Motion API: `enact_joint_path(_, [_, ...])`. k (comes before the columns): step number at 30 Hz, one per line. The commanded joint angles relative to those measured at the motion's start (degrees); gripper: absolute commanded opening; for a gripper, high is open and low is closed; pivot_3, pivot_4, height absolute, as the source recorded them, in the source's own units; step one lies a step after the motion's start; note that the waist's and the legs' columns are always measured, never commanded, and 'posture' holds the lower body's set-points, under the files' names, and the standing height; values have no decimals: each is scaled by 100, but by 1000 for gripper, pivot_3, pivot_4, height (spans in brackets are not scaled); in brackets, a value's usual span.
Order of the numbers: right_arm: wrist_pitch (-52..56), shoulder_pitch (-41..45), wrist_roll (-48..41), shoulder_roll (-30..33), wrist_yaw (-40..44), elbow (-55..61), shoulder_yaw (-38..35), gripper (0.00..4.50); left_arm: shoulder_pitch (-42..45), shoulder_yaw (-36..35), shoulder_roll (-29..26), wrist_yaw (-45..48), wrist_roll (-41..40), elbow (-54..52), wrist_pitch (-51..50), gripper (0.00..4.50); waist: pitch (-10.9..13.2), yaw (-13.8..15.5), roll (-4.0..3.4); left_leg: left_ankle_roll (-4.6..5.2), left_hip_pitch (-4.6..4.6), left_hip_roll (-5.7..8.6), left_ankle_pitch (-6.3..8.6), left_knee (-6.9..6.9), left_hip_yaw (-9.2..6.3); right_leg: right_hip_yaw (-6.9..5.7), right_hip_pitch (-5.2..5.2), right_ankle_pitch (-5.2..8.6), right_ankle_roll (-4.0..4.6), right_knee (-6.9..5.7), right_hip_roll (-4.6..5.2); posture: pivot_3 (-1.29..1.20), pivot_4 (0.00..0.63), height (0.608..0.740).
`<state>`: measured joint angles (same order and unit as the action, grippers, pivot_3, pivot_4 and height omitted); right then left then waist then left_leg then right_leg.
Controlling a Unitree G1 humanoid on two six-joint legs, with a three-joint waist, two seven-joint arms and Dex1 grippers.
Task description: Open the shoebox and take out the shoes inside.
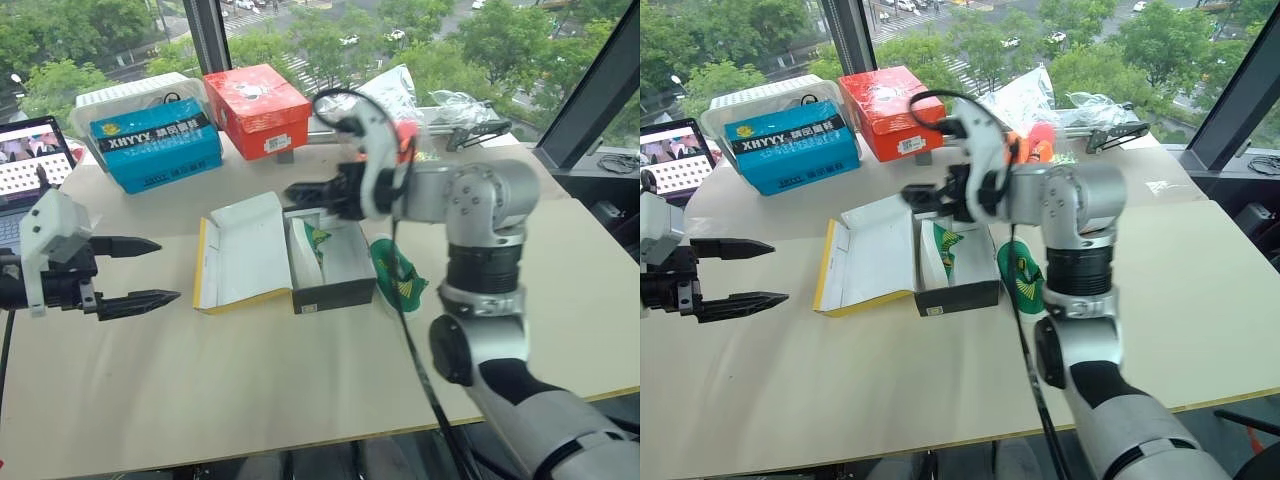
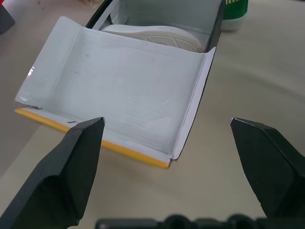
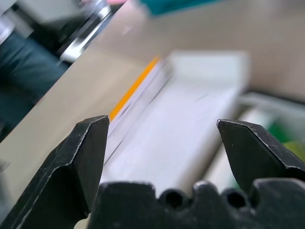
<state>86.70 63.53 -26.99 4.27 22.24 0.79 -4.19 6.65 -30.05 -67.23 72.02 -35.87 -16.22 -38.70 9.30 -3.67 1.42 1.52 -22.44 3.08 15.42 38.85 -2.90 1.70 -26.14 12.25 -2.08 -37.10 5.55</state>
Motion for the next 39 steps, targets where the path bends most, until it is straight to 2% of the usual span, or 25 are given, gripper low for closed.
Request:
enact_joint_path(1, [-235, -270, 103, 182, -70, 233, 403, 4278, 8, -171, -133, 32, 18, -76, 115, 4500, 1, 31, -1, 1, -1, 5, 0, 2, 0, -2, 0, 0, 0, 0, 4, 0, 150, 739])
enact_joint_path(5, [-482, -378, 208, 337, -45, 145, 689, 4278, -94, -317, -153, 54, 21, -122, 79, 4500, 1, 10, -1, -5, -9, 4, -3, 3, 0, -3, -10, -1, -1, -1, 1, 0, 150, 739])
enact_joint_path(11, [-544, -125, 170, 482, -47, -13, 528, 4278, -256, -425, -98, 21, 3, -240, 41, 4500, 2, -54, -2, -4, -8, -1, -3, 1, 2, -1, -13, -1, -1, -1, -4, 0, 150, 739])
enact_joint_path(17, [-936, -525, 317, 395, -48, -262, 947, 4278, -230, -376, -111, -25, -18, -226, 38, 4500, 1, -39, -1, -3, -7, -1, -2, 2, 2, -2, -8, -1, -1, 0, -2, 0, 150, 739])
enact_joint_path(20, [-1465, -804, 670, 556, -9, -510, 1492, 4278, -228, -391, -127, -34, -27, -236, 20, 4500, 1, -36, -1, -3, -6, -1, -2, 1, 1, -2, -9, -1, -1, -1, -3, 0, 150, 739])
enact_joint_path(28, [-1819, -938, 810, 527, 129, -819, 1586, 4278, -345, -531, -131, -28, -32, -338, -66, 4500, 1, -40, -1, -4, -6, -2, -3, 1, 2, -1, -9, -1, -1, -1, -4, 0, 150, 739])
enact_joint_path(32, [-1865, -948, 801, 448, 139, -883, 1518, 3289, -371, -544, -144, -27, -21, -344, -67, 4500, 1, -39, -1, -4, -5, -2, -2, 2, 2, -1, -8, -1, -1, -1, -4, 0, 150, 739])
enact_joint_path(39, [-1797, -621, 895, 528, -24, -412, 1343, 891, -224, -327, -142, -62, 21, -234, 33, 4500, 1, -31, -1, -4, -5, -1, -3, 2, 2, -1, -7, -1, -1, -1, -3, 0, 150, 739])
